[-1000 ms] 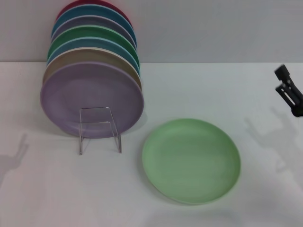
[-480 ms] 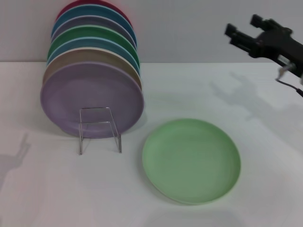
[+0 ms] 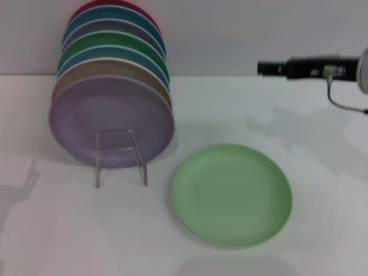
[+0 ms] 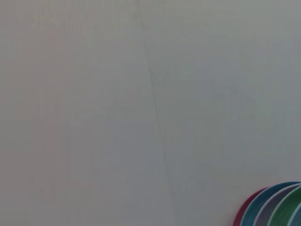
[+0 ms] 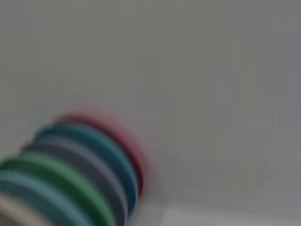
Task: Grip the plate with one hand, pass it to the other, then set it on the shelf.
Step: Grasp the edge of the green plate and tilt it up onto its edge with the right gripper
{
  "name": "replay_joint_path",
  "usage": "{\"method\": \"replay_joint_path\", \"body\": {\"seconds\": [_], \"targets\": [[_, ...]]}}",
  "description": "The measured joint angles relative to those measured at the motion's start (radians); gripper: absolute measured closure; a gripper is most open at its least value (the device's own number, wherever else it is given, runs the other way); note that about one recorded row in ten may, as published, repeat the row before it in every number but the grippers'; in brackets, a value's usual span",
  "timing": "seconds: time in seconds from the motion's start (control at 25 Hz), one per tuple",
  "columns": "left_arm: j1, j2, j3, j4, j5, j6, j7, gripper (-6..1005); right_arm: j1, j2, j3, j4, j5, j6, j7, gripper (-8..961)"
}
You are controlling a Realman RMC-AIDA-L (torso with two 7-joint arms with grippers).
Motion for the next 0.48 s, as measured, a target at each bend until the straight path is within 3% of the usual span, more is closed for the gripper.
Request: {"method": "replay_joint_path", "body": {"seconds": [0.32, 0.48], "targets": [[-0.002, 0.001, -0.001, 0.0, -0.006, 0.0, 0.002, 139, 0.152, -0.018, 0.075, -0.044, -0.231, 0.403, 0.149, 131], [-0.002, 0.002, -0.002, 0.0, -0.006, 0.0, 0.002, 140, 0.196, -0.022, 0.075, -0.118, -0.26, 0.451, 0.152, 139]]}}
